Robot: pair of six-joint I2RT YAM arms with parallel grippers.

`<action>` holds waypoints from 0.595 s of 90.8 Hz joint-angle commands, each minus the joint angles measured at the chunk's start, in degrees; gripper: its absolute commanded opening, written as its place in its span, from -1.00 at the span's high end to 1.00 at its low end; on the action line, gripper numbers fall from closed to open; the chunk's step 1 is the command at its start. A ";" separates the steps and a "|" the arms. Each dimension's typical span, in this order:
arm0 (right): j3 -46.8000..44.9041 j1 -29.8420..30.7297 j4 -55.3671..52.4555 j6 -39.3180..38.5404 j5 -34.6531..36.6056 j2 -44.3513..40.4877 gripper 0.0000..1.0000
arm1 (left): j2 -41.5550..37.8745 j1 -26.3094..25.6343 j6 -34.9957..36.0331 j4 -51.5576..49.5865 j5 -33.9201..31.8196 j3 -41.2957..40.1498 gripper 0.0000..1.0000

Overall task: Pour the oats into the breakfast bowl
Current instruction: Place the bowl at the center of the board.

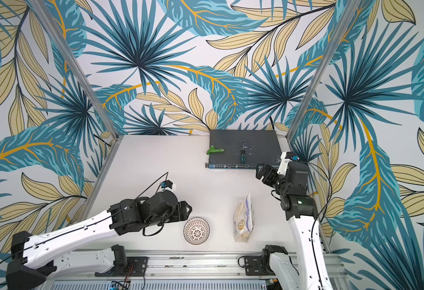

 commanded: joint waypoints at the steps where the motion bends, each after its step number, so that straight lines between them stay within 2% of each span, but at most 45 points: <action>1: 4.13 4.11 -14.97 -2.24 0.74 -0.81 -0.84 | -0.61 -0.16 2.09 -1.93 -6.13 1.41 -0.70; 14: 3.60 12.57 -23.65 -1.57 8.01 -0.02 -0.75 | -0.21 -0.15 0.57 -1.39 -9.31 2.23 -0.76; 22: 2.03 15.79 -27.52 -1.16 10.06 0.30 -0.70 | -0.34 -0.16 -0.97 -1.91 -11.59 2.54 -0.78; 35: 0.09 19.67 -29.21 0.45 8.73 -0.69 -0.61 | -0.48 -0.15 -2.36 -2.42 -12.90 3.08 -0.78; 54: -4.32 22.65 -26.96 2.04 4.91 -1.69 -0.27 | -0.12 -0.11 -4.96 -3.73 -12.80 3.40 -0.80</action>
